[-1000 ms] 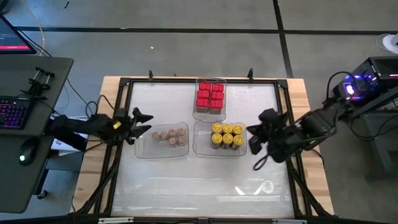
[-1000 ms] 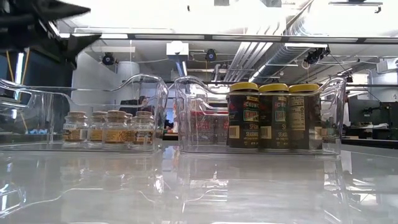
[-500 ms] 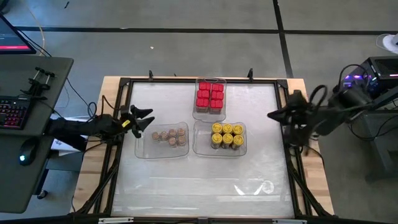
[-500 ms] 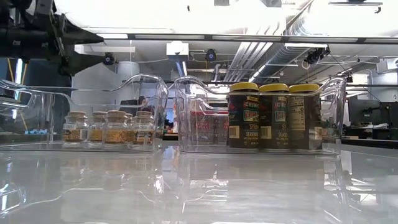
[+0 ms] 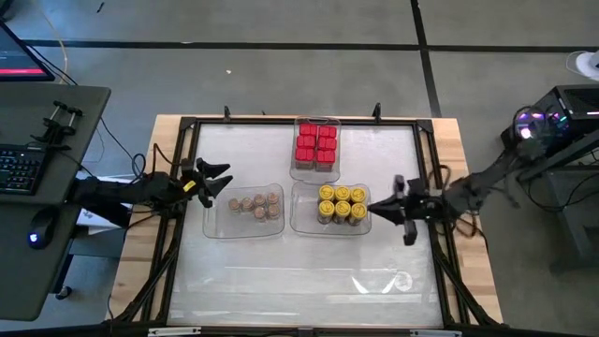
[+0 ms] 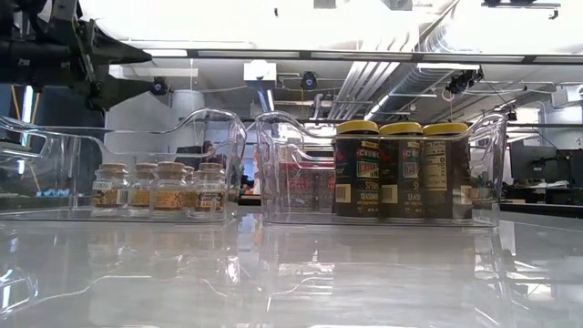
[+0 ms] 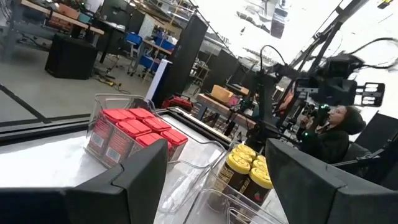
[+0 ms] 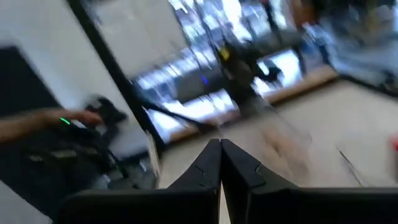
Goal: Sort spices by type
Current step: Return to Home Position
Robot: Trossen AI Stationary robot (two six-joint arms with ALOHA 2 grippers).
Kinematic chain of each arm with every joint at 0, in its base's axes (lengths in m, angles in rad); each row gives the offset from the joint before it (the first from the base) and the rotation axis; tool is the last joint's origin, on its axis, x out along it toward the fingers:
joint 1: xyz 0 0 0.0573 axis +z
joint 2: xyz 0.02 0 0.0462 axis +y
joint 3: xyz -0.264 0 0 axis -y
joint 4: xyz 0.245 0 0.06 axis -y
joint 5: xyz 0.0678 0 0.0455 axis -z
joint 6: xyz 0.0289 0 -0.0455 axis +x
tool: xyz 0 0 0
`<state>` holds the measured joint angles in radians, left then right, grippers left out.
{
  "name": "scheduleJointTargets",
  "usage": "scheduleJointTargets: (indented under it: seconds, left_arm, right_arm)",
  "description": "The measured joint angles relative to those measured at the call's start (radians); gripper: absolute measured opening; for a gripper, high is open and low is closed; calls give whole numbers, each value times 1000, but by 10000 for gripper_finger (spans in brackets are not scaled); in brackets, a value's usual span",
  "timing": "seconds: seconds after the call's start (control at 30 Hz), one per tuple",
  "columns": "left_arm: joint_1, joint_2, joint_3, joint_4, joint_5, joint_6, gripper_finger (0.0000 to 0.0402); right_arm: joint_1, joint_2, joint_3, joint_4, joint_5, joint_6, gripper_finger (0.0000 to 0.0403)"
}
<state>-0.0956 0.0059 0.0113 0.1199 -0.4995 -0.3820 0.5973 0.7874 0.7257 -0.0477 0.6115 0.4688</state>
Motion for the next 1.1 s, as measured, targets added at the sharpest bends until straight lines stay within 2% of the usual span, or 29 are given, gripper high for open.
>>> scheduleJointTargets:
  seconds: [0.07,0.13,0.23,0.33,0.53,0.67,0.73,1.03,1.1]
  left_arm:
    - [0,0,0,0,0,0,255]
    - [0,0,0,0,0,0,255]
    - [0,0,0,-2,0,0,255]
    - [0,0,0,-2,0,0,255]
    - [0,0,0,-2,0,0,255]
    - [0,0,0,-4,0,0,255]
    - [0,0,0,-5,0,0,255]
    - [0,-1,0,-26,-1,0,255]
    - [0,-2,0,-48,0,-1,255]
  right_arm:
    - [-87,-16,-121,246,-116,-91,0]
    - [-182,-41,-205,375,-204,-132,0]
    - [-300,-113,-296,381,-259,-129,0]
    - [-357,-200,-389,363,-312,-151,0]
    - [-360,-366,-581,414,-343,-90,0]
    - [-360,-442,-675,466,-377,-111,0]
    - [-360,-464,-717,448,-399,-118,0]
    - [-360,-473,-716,100,-362,8,0]
    - [-360,-465,-715,94,-369,12,0]
